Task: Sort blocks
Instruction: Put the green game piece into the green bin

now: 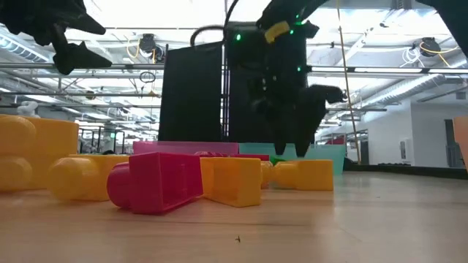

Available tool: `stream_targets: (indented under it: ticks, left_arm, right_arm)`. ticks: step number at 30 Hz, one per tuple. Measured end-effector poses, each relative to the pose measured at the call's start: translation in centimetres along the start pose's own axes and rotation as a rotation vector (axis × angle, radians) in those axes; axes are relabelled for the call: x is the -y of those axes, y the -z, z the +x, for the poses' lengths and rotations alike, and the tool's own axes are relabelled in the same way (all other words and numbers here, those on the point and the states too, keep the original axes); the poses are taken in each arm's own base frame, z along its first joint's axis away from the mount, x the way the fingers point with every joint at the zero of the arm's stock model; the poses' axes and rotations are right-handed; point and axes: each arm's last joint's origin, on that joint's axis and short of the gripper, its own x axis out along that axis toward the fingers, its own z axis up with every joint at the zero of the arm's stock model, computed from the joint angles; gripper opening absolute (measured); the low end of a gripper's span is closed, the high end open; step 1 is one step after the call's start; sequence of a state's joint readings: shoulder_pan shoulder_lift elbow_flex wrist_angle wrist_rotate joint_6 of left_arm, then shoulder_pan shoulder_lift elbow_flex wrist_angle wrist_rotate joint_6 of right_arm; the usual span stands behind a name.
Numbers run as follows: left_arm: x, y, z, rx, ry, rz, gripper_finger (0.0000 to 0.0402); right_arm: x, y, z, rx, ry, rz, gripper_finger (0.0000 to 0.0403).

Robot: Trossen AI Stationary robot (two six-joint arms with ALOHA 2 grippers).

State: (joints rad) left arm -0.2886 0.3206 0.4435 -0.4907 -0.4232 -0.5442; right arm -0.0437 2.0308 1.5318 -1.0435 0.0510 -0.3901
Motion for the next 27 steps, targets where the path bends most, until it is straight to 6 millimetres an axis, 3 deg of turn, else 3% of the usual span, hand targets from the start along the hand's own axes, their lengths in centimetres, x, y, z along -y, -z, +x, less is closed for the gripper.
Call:
stream_targets:
  ticks: [7, 14, 16, 22, 27]
  left_arm:
    - [0.0, 0.0, 0.0, 0.002, 0.000, -0.004, 0.0361]
    - [0.0, 0.0, 0.0, 0.001, -0.001, -0.027, 0.0361]
    - [0.0, 0.0, 0.0, 0.001, -0.001, -0.027, 0.0361]
    - [0.0, 0.0, 0.0, 0.002, -0.001, -0.027, 0.0361]
    - [0.0, 0.0, 0.0, 0.005, -0.005, -0.027, 0.0361]
  right_arm:
    - [0.4, -1.2, 2.6, 0.017, 0.017, 0.002, 0.0247]
    - [0.3, -1.2, 3.9, -0.031, -0.007, 0.060, 0.0118]
    - [0.3, -1.2, 3.8, -0.028, -0.006, 0.080, 0.0116]
    - [0.3, -0.9, 1.7, 0.023, 0.008, 0.173, 0.0116]
    - [0.8, -0.1, -3.7, 0.156, 0.046, 0.233, 0.0116]
